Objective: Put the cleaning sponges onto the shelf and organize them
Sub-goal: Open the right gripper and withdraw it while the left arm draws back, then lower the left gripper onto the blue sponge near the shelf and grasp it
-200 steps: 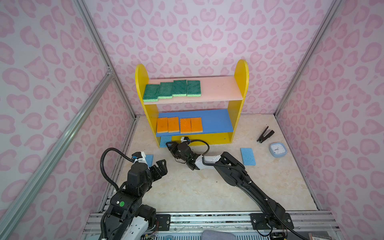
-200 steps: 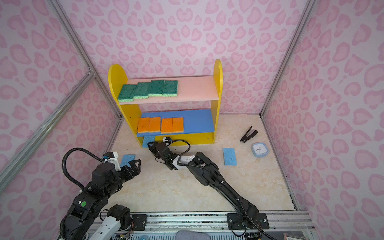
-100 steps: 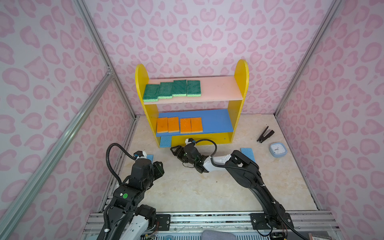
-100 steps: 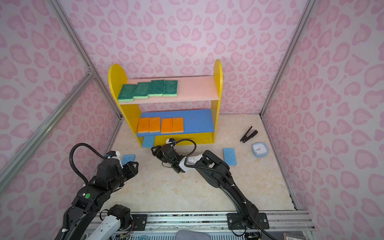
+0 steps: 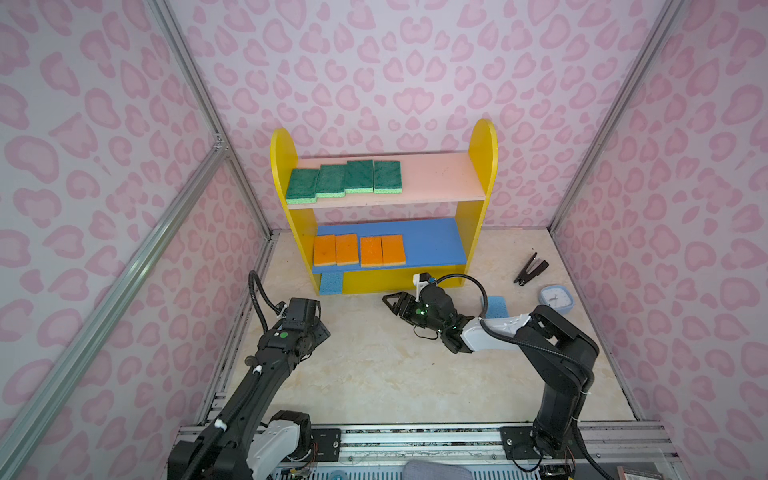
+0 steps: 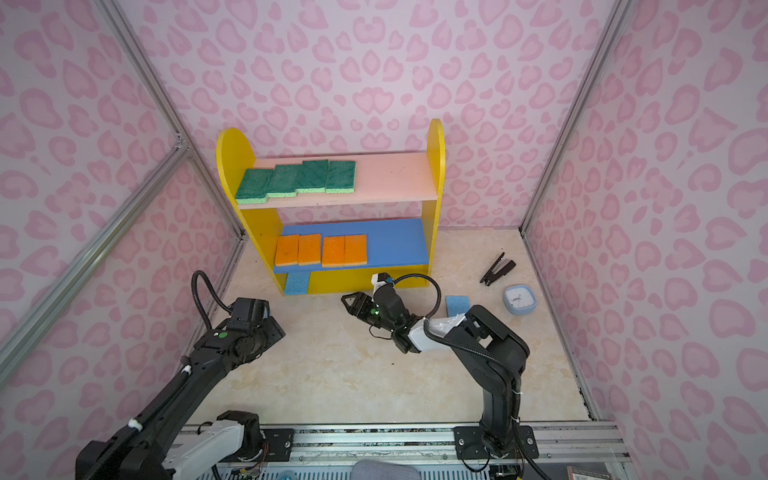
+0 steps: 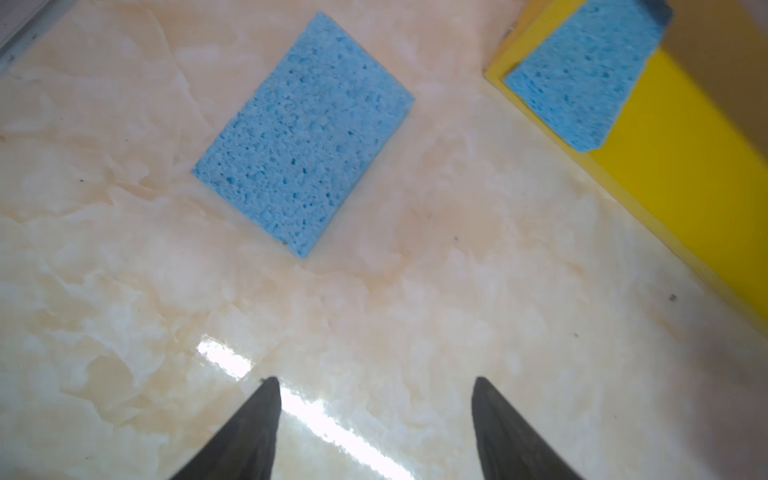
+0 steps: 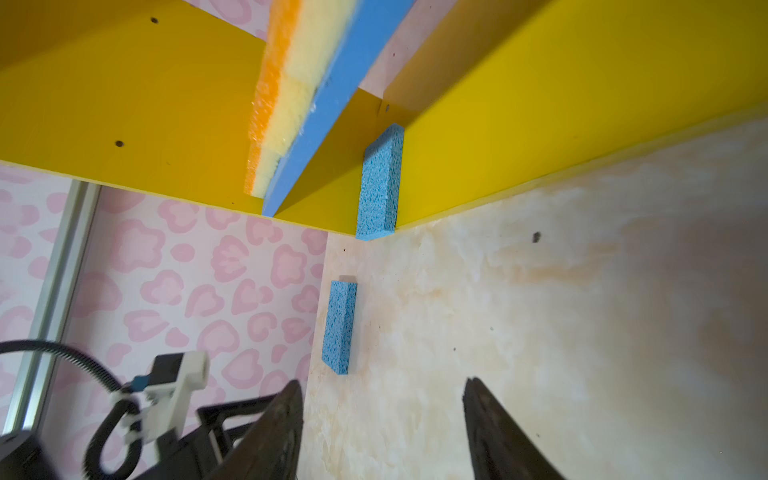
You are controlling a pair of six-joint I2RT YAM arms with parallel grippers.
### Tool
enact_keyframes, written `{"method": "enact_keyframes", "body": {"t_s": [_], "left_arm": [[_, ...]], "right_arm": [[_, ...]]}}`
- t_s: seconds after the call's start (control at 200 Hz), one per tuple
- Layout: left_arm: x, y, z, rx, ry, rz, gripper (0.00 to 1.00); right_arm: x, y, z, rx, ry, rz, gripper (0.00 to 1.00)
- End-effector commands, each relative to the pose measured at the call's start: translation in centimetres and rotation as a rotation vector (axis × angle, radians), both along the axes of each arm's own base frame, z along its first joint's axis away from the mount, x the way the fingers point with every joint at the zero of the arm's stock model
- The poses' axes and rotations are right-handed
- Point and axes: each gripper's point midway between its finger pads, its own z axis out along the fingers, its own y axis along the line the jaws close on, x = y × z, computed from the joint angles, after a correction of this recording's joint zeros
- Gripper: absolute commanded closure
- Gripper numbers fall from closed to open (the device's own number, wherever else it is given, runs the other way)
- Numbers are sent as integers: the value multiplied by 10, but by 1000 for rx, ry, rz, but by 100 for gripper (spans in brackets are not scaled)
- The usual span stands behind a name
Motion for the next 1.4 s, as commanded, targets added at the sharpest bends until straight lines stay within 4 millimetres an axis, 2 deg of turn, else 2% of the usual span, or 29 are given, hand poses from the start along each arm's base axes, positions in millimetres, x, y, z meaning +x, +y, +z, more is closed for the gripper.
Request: {"method": "enact_keyframes", "body": {"t_s": [0.0,0.095,0.18,0.375,0.53,0.73,0.82,0.935,0.95,1.06,1.12,1.27,1.395], "left_arm": [[21,17,-4,-23,-3,78,26],[24,39,-15,-38,36,172,26],[26,57,-20,-32,46,241,27],[38,76,-32,5,87,310,29],[47,81,-46,15,106,323,33],[50,77,-69,-14,133,326,41],[49,76,-76,-20,138,329,48],[47,73,-85,-28,148,322,62],[47,73,-85,-31,148,322,68],[50,71,-81,-35,127,305,89],[49,67,-79,-38,125,289,96],[45,51,-64,-36,96,212,96],[43,26,-43,-31,51,95,96]], "right_arm": [[-5,-23,3,-22,-35,26,38],[-3,-50,4,-23,-29,2,38],[0,-67,5,0,-22,-27,38],[4,-73,14,65,-11,-29,38],[6,-78,9,84,9,-37,38],[9,-83,8,87,9,-52,39],[9,-85,9,80,7,-57,39],[9,-87,12,66,-4,-60,39],[9,-87,12,63,-6,-61,39],[8,-90,16,45,-19,-64,39],[7,-90,21,42,-30,-62,39],[3,-90,33,41,-60,-38,39],[-4,-88,40,43,-85,16,38]]}}
